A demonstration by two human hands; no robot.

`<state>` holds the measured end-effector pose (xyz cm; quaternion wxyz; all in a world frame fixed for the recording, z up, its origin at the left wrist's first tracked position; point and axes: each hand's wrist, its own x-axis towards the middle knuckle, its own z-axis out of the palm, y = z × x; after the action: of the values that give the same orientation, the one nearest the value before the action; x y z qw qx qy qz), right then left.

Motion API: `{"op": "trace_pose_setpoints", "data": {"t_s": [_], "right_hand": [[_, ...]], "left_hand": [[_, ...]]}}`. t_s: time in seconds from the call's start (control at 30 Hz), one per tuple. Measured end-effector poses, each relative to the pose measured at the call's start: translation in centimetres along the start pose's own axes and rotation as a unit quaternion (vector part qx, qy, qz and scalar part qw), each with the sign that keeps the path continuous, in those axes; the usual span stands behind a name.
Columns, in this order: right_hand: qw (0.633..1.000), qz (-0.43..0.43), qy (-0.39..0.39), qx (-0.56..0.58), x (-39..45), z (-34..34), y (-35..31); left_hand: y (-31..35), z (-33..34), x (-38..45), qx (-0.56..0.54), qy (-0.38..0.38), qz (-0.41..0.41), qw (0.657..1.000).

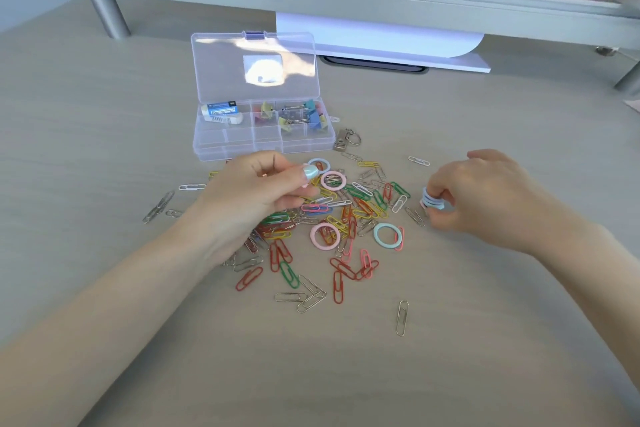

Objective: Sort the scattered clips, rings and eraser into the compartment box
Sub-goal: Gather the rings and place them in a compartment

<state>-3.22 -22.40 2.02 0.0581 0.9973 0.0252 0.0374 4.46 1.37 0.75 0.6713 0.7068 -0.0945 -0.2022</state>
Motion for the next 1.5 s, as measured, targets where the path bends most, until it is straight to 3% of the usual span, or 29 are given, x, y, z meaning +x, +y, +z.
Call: {"op": "trace_pose_setpoints", "data": {"t_s": [0.1, 0.2, 0.27, 0.5, 0.83, 1.07, 1.17, 1.27, 1.37, 1.5], "right_hand": [[0.993, 0.002, 0.032, 0.114, 0.1, -0.2, -0.8], [0.945, 0.019, 0.081, 0.316, 0.6, -1.5, -2.8], [0.914, -0.007, 0.104, 0.392, 1.2, -2.3, -4.6], [0.876, -0.02, 0.114, 0.468, 3.9, -1.8, -8.8], [0.883, -0.083, 0.052, 0.459, 6.1, -1.8, -9.8], [0.899, -0.11, 0.086, 0.414, 8.3, -1.6, -10.7], [0.912, -0.142, 0.12, 0.366, 9.6, -1.9, -11.0], [0.932, -0.167, 0.141, 0.288, 11.6, -2.2, -10.7], [0.949, -0.162, 0.115, 0.246, 14.3, -2.4, -9.7], [0.974, -0.174, 0.081, 0.121, 17.1, -2.3, -9.5]], "left_hand": [[0.3, 0.6, -0.7, -0.105, -0.052, -0.05, 0.992], [0.4, 1.0, -1.1, -0.155, -0.08, -0.078, 0.982], [0.3, 1.2, -1.2, -0.176, -0.086, -0.087, 0.977], [0.2, 0.9, -0.7, -0.247, -0.119, -0.094, 0.957], [-0.3, -0.3, 0.2, -0.278, -0.053, -0.099, 0.954], [0.1, -1.5, 0.9, -0.289, -0.028, -0.071, 0.954], [0.6, -2.1, 1.2, -0.29, -0.021, -0.059, 0.955], [0.8, -2.7, 1.7, -0.258, 0.039, -0.037, 0.965], [1.0, -3.4, 1.9, -0.193, 0.121, 0.014, 0.974], [1.7, -4.1, 1.7, -0.134, 0.166, 0.071, 0.974]]}}
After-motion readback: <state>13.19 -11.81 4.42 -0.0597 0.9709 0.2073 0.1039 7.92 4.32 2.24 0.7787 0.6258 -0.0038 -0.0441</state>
